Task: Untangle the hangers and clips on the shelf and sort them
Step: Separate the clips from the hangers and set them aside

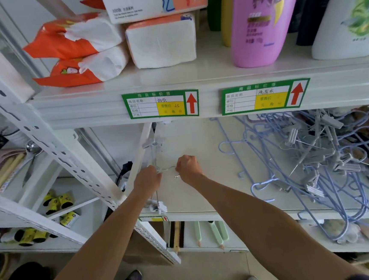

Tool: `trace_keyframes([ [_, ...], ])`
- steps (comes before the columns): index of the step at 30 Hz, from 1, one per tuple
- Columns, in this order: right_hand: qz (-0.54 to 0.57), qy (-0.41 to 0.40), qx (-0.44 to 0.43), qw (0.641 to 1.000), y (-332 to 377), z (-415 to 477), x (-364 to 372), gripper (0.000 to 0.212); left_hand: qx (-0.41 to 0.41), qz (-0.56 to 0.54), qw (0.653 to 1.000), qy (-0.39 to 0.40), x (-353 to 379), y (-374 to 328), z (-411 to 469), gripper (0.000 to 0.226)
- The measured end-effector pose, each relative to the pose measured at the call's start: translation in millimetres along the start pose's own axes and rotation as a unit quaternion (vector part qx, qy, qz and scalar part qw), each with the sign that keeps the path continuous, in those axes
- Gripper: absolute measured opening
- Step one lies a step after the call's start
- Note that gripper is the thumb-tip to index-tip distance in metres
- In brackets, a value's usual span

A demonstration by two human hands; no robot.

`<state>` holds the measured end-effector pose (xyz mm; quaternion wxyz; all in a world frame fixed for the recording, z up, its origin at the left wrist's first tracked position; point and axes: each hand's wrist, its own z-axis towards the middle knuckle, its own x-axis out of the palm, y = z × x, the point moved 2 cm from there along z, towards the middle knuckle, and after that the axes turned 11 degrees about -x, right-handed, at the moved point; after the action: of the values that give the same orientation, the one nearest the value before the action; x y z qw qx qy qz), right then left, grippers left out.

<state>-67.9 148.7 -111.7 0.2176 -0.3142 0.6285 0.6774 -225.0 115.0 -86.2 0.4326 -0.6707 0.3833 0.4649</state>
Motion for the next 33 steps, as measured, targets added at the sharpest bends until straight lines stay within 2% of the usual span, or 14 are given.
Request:
trace_keyframes([
  [14, -0.035, -0.005, -0.004, 0.999, -16.4, -20.5, -25.7, 0.021, 0.012, -0.029, 0.999, 0.019, -8.3, -12.2, -2.0, 0.021],
  [18, -0.044, -0.020, -0.007, 0.999, -17.2, -30.7, -43.8, 0.025, 0.010, -0.023, 0.999, 0.031, -9.1, -9.0, -6.3, 0.014],
  [26, -0.057, -0.067, -0.027, 0.996, -24.3, -66.4, -102.7, 0.021, 0.007, -0.035, 0.999, 0.017, -8.9, -5.7, -28.2, 0.006],
  [30, -0.081, -0.123, -0.018, 0.989, -46.5, -92.2, -163.5, 0.020, -0.011, -0.010, 0.999, 0.028, -1.8, -10.2, -31.1, 0.031],
  [33, -0.106, -0.167, -0.010, 0.980, -65.8, -109.8, -216.0, 0.021, -0.018, 0.005, 0.999, 0.031, 1.4, -19.9, -36.8, 0.038],
])
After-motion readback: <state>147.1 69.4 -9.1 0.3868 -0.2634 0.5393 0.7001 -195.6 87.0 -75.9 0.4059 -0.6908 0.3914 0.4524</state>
